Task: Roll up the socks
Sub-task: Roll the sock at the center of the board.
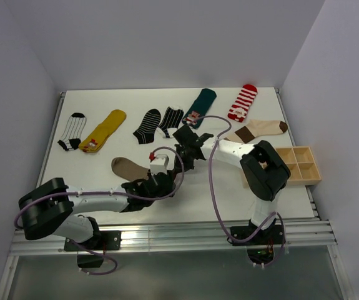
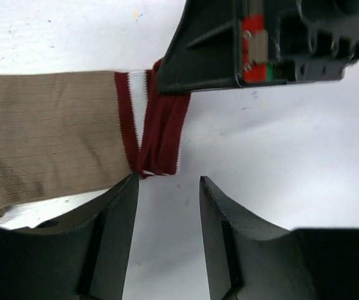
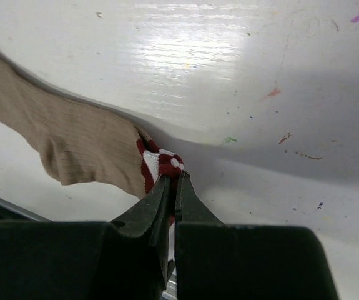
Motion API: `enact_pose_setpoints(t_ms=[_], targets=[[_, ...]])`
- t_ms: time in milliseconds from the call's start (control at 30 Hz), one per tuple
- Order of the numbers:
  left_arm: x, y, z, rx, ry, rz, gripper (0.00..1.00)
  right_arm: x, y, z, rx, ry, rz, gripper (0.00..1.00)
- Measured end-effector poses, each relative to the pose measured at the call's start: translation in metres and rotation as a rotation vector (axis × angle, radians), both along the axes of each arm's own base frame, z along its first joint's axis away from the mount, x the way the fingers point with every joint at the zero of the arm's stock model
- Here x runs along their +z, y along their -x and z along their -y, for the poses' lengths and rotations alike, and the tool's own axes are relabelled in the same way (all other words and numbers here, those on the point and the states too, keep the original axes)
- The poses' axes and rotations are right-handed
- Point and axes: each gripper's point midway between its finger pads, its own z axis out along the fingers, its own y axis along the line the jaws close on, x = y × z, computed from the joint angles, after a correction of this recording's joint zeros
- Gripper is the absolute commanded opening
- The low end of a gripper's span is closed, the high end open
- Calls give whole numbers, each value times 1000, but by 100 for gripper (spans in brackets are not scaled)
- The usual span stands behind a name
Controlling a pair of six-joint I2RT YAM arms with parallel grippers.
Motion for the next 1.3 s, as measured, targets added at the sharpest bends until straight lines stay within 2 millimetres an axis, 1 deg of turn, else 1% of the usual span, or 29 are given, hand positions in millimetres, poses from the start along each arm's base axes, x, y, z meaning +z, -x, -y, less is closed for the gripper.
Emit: enact_pose_setpoints(t_ms=[67, 133, 233, 367, 533, 600, 767, 1000, 1133, 1300], targets=[[-9, 2, 0, -7, -76, 23, 46, -4, 1, 1, 0, 14, -15, 0], [-11, 1, 2, -7, -127, 52, 45, -12, 5, 4, 0, 36, -39, 0], [-5, -1, 8, -3, -172, 101, 44, -18, 10, 8, 1, 58, -65, 0], [8, -1, 17, -9, -182, 157, 44, -18, 12, 8, 2, 59, -70, 0], [6, 0, 18, -30, -207, 178, 43, -19, 13, 7, 5, 54, -76, 0], [4, -1, 20, -35, -212, 183, 41, -20, 13, 7, 7, 53, -82, 0], [-9, -3, 23, -50, -246, 188, 36, -22, 15, 5, 9, 44, -95, 0], [-31, -3, 19, -55, -307, 175, 36, -22, 16, 2, 5, 29, -104, 0], [-32, -5, 17, -36, -306, 177, 38, -22, 15, 0, 4, 20, -103, 0], [-35, -6, 17, -14, -305, 171, 36, -23, 15, -3, 8, 4, -102, 0]])
